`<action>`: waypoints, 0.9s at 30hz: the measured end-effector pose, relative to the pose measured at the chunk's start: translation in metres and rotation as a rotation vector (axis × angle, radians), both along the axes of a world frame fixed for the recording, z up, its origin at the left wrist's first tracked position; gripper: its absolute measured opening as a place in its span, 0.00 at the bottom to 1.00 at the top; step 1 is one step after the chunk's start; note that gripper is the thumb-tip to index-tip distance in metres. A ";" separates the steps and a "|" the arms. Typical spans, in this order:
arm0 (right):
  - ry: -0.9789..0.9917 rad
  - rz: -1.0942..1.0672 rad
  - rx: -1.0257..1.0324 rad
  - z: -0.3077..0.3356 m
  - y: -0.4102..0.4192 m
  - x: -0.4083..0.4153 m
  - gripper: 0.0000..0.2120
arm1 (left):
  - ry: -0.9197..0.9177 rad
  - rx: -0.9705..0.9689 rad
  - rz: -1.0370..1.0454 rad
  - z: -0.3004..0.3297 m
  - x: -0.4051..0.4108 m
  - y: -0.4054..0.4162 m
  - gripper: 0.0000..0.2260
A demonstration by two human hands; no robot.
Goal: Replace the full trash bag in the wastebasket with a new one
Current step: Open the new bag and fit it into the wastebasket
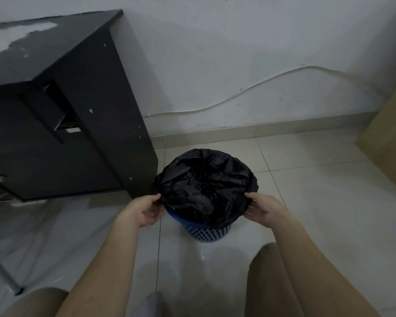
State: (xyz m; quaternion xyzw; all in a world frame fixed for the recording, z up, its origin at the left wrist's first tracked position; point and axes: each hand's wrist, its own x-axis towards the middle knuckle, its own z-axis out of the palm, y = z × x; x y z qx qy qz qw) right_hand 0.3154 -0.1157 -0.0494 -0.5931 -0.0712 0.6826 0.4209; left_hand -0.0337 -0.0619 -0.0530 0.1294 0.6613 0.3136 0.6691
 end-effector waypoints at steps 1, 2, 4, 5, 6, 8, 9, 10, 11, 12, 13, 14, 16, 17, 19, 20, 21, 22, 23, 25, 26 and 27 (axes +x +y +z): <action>0.152 -0.051 0.000 -0.003 -0.005 0.001 0.10 | -0.119 0.003 0.070 -0.002 -0.003 -0.006 0.11; 0.278 -0.110 0.002 -0.007 -0.010 0.001 0.10 | -0.212 0.019 0.146 -0.005 -0.004 -0.012 0.10; 0.445 -0.239 0.000 -0.019 -0.020 -0.002 0.14 | -0.340 0.057 0.304 -0.014 -0.003 -0.022 0.10; 0.493 -0.294 -0.009 -0.027 -0.024 -0.004 0.16 | -0.368 0.066 0.376 -0.019 -0.001 -0.025 0.11; 0.518 -0.332 -0.024 -0.034 -0.028 -0.006 0.17 | -0.379 0.066 0.432 -0.025 0.002 -0.028 0.13; 0.533 -0.375 -0.053 -0.049 -0.031 -0.014 0.19 | -0.389 0.058 0.474 -0.033 0.011 -0.033 0.15; 0.534 -0.395 -0.068 -0.055 -0.031 -0.017 0.19 | -0.396 0.059 0.467 -0.036 0.015 -0.035 0.15; 0.524 -0.409 -0.082 -0.058 -0.031 -0.021 0.20 | -0.402 0.067 0.454 -0.040 0.018 -0.035 0.14; 0.503 -0.407 -0.086 -0.062 -0.029 -0.023 0.20 | -0.408 0.079 0.436 -0.044 0.020 -0.036 0.15; 0.467 -0.393 -0.084 -0.065 -0.027 -0.026 0.20 | -0.418 0.095 0.410 -0.048 0.022 -0.036 0.16; 0.429 -0.380 -0.079 -0.068 -0.026 -0.029 0.21 | -0.430 0.108 0.386 -0.053 0.023 -0.037 0.18; 0.391 -0.369 -0.073 -0.071 -0.024 -0.031 0.21 | -0.427 0.115 0.372 -0.059 0.023 -0.037 0.21; 0.296 -0.345 -0.054 -0.073 -0.019 -0.037 0.20 | -0.304 0.118 0.378 -0.071 0.025 -0.034 0.23; 0.213 -0.341 -0.062 -0.073 -0.015 -0.038 0.20 | -0.190 0.104 0.374 -0.076 0.026 -0.031 0.25; -0.034 -0.320 -0.096 -0.067 -0.009 -0.038 0.20 | 0.097 0.039 0.311 -0.078 0.030 -0.025 0.29; -0.177 -0.305 -0.127 -0.064 -0.008 -0.038 0.21 | 0.287 -0.005 0.252 -0.075 0.033 -0.023 0.30; -0.332 -0.298 -0.172 -0.060 -0.008 -0.037 0.23 | 0.511 -0.026 0.198 -0.072 0.035 -0.021 0.31; -0.476 -0.299 -0.193 -0.056 -0.008 -0.037 0.25 | 0.693 0.012 0.170 -0.065 0.039 -0.019 0.31; -0.556 -0.291 -0.149 -0.052 -0.006 -0.038 0.25 | 0.774 0.125 0.160 -0.058 0.044 -0.017 0.30; -0.439 -0.238 0.018 -0.043 -0.002 -0.048 0.24 | 0.645 0.326 0.123 -0.045 0.058 -0.012 0.29; -0.350 -0.197 0.040 -0.038 0.001 -0.053 0.24 | 0.518 0.330 0.118 -0.041 0.064 -0.007 0.30; -0.321 -0.149 0.040 -0.035 0.004 -0.056 0.24 | 0.394 0.285 0.123 -0.038 0.068 -0.003 0.32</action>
